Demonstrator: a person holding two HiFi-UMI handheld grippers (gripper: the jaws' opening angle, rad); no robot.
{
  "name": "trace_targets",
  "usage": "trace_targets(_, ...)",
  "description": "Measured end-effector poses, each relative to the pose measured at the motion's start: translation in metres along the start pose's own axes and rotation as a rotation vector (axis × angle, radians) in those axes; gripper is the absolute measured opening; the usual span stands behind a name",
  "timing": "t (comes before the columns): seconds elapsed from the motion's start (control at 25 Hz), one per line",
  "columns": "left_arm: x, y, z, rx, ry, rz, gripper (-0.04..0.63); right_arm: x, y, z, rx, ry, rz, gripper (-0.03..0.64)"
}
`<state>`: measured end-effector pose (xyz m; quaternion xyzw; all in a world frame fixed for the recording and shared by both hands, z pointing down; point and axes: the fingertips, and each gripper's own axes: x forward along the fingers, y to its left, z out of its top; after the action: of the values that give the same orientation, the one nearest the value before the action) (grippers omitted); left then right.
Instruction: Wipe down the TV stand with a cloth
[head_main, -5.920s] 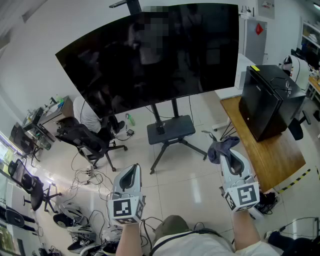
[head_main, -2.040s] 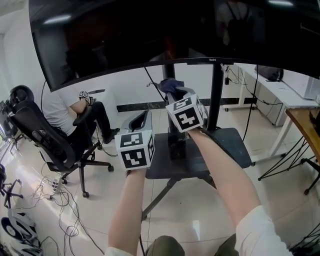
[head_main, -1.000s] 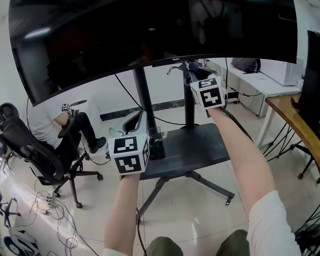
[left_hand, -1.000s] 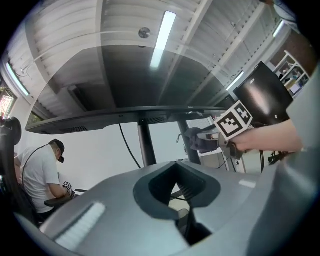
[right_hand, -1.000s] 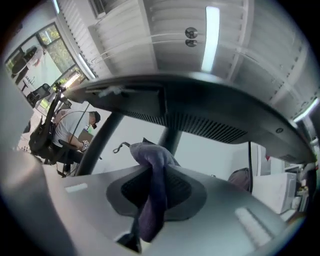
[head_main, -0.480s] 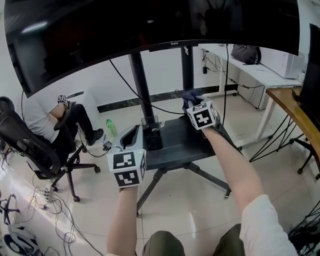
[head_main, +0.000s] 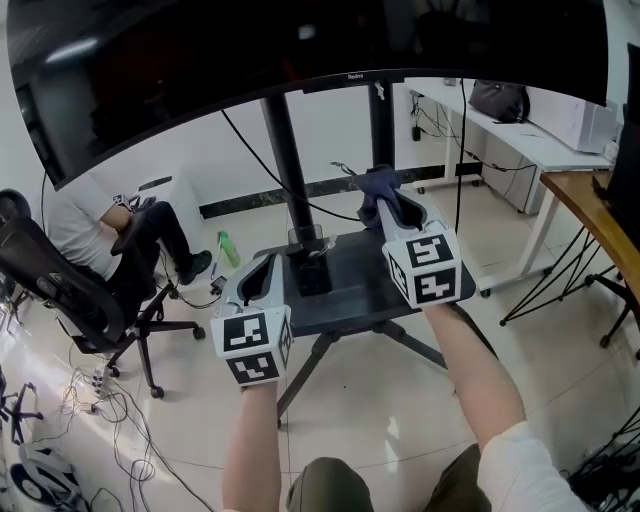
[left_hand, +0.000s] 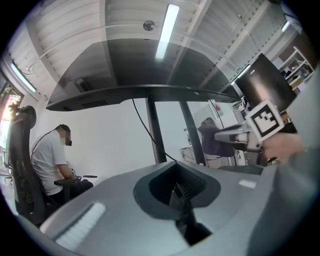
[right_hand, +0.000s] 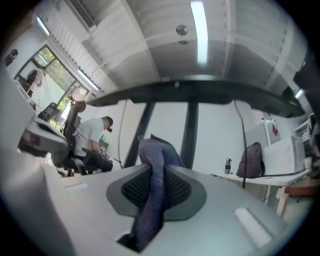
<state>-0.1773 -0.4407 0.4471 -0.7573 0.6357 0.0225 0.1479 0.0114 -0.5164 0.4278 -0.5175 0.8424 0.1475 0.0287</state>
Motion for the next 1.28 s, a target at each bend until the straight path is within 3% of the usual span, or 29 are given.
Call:
trace_targets(0.16,-0.04,0.009,-0.004,-0.016,-0.053,0.053,0.003,-0.097,0.072,0.043,0.056,-0.232,0.027,0.058)
trace_targets(0.32,-0.079,0.014,-0.026,-0.028,-0.062,0.09,0.003,-0.126,0.114,0.019,0.053,-0.247,0.0,0.058)
trace_targets(0.4,-0.087,0.018,-0.033,-0.025,-0.064,0.089,0.003,-0.12,0.134,0.004,0.071,-0.199,0.027,0.058)
trace_targets(0.56,-0.082,0.039,-0.049,-0.01,-0.045,0.111,0.003,-0.093,0.184,-0.023,0.115,0.004,0.115,0.058)
trace_targets(0.68,-0.058,0.06,-0.064,-0.01,-0.013,0.111,0.003,-0.036,0.213,-0.022,0.161,-0.043,0.138,0.058)
trace_targets(0.76,-0.04,0.075,-0.075,-0.016,0.02,0.11,0.003,0.021,0.222,-0.011,0.15,-0.108,0.108,0.058)
trace_targets(0.8,-0.032,0.084,-0.081,-0.014,0.039,0.116,0.006,0.049,0.224,-0.017,0.144,-0.075,0.083,0.058)
trace_targets(0.92,-0.01,0.111,-0.106,-0.016,0.111,0.128,0.009,0.116,0.227,-0.076,0.147,0.147,-0.005,0.057)
trace_targets(0.96,-0.005,0.119,-0.113,-0.019,0.134,0.13,0.009,0.13,0.225,-0.083,0.14,0.171,-0.047,0.057)
trace_targets(1.08,-0.006,0.135,-0.122,-0.039,0.148,0.141,0.028,0.147,0.22,-0.112,0.153,0.292,-0.123,0.057)
trace_targets(1.28,-0.021,0.141,-0.107,-0.064,0.114,0.131,0.026,0.136,0.223,-0.115,0.165,0.345,-0.1,0.056)
